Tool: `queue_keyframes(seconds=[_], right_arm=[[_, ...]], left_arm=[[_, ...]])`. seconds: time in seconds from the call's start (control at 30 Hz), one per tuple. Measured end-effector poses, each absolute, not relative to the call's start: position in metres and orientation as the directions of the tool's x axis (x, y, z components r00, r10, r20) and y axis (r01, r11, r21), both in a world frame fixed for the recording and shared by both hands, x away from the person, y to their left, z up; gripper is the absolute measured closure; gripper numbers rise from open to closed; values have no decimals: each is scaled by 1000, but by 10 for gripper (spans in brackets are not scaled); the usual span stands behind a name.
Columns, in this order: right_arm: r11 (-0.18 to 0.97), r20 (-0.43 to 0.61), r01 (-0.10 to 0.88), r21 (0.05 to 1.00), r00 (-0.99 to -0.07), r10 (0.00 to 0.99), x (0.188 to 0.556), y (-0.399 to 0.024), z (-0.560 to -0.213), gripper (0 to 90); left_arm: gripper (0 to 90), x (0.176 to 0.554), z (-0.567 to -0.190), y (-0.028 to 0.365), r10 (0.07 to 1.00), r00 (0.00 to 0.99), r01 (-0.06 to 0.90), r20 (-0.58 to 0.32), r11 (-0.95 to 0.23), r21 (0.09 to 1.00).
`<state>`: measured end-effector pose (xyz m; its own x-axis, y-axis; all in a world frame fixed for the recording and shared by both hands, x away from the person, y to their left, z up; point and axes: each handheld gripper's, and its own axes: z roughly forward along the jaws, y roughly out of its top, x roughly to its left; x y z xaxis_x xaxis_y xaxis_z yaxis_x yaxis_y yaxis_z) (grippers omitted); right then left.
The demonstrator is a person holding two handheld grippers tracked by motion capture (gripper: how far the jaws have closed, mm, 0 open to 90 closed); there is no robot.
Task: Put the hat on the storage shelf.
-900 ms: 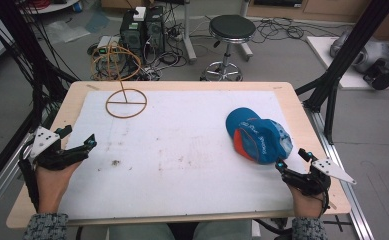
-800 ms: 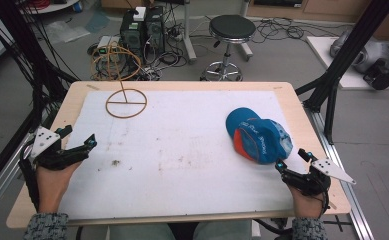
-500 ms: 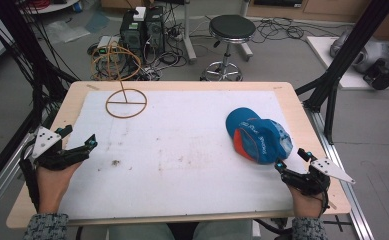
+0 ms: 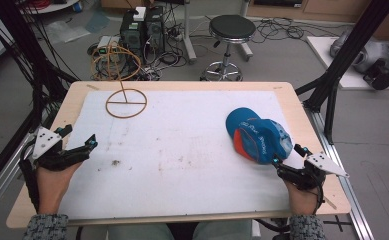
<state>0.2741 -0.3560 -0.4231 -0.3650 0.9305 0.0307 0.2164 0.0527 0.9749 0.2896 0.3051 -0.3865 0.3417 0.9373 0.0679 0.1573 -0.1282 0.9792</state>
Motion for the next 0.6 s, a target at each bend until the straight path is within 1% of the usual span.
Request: queue_keyframes(seconds=[0.03, 0.13, 0.17, 0.2, 0.33, 0.4, 0.6], right_arm=[[68, 14, 212, 975, -366, 931, 276, -354, -423, 145], [92, -17, 187, 978, -368, 930, 281, -350, -421, 155], [104, -42, 156, 982, -360, 932, 286, -346, -419, 183], [111, -52, 148, 983, -355, 933, 288, -345, -419, 192], [112, -57, 140, 984, -347, 936, 299, -342, -417, 205], [110, -57, 134, 985, -346, 936, 305, -340, -416, 242], [131, -75, 144, 981, -343, 936, 319, -338, -417, 306]], left_arm=[[158, 290, -387, 305, 936, 345, 157, 70, -132, 979], [158, 291, -387, 303, 934, 349, 160, 72, -135, 978], [160, 291, -387, 303, 934, 351, 160, 73, -137, 978], [160, 291, -387, 303, 933, 352, 163, 74, -139, 977], [160, 292, -388, 302, 933, 354, 163, 69, -134, 977], [160, 292, -389, 301, 933, 354, 165, 68, -134, 977], [166, 292, -388, 301, 934, 351, 159, 70, -133, 978]])
